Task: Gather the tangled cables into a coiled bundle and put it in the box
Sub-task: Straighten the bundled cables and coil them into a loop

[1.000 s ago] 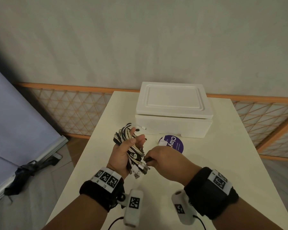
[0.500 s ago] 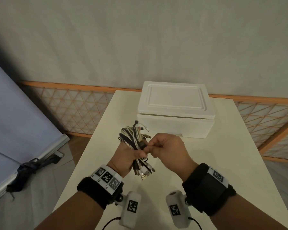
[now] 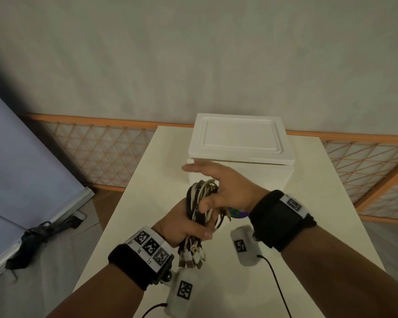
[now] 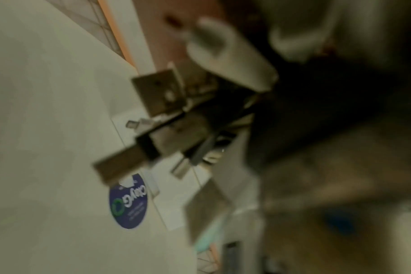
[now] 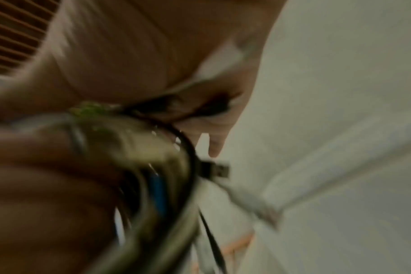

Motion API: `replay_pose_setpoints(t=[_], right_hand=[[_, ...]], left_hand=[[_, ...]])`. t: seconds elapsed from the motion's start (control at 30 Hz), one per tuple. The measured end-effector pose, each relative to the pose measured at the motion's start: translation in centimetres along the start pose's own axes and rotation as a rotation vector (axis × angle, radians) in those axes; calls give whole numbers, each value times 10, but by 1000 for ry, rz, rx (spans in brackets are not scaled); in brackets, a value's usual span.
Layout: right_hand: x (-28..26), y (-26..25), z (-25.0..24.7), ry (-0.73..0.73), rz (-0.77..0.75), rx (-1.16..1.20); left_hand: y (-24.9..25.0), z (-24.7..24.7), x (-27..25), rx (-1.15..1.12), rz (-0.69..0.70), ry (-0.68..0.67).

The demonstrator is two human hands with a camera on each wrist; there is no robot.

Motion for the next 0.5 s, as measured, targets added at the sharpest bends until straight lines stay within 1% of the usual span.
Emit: replay_pose_setpoints(t=[0.03, 0.07, 0.13, 0.2, 0.27, 0.3, 0.37, 0.5], right_hand=[[3, 8, 4, -40, 38, 158], [4, 16, 7, -49, 74, 266], [4, 25, 13, -65, 87, 401], [5, 28, 17, -76, 70, 474], [4, 30, 20, -83, 83, 474], [4, 33, 22, -61, 107, 456], [5, 35, 24, -8, 152, 422], [7, 39, 21, 65, 182, 360]], left_hand=[[3, 6, 2, -30, 2, -41], [5, 9, 2, -59, 8, -71], [7, 10, 2, -130, 25, -122], [6, 11, 0, -204, 6, -178], [3, 13, -2, -243, -20, -240], [1, 13, -2, -246, -34, -246], [-3, 11, -1, -221, -70, -218], [-7, -5, 3, -112, -92, -87]])
Point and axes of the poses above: each hand's wrist, its own x-axis towards the middle knuckle, its own z-axis out of the palm, y = z × x, the point moved 7 cm from there along x, towards the middle knuckle, and after that the axes turned 8 degrees about z, right-handed, at the moved point
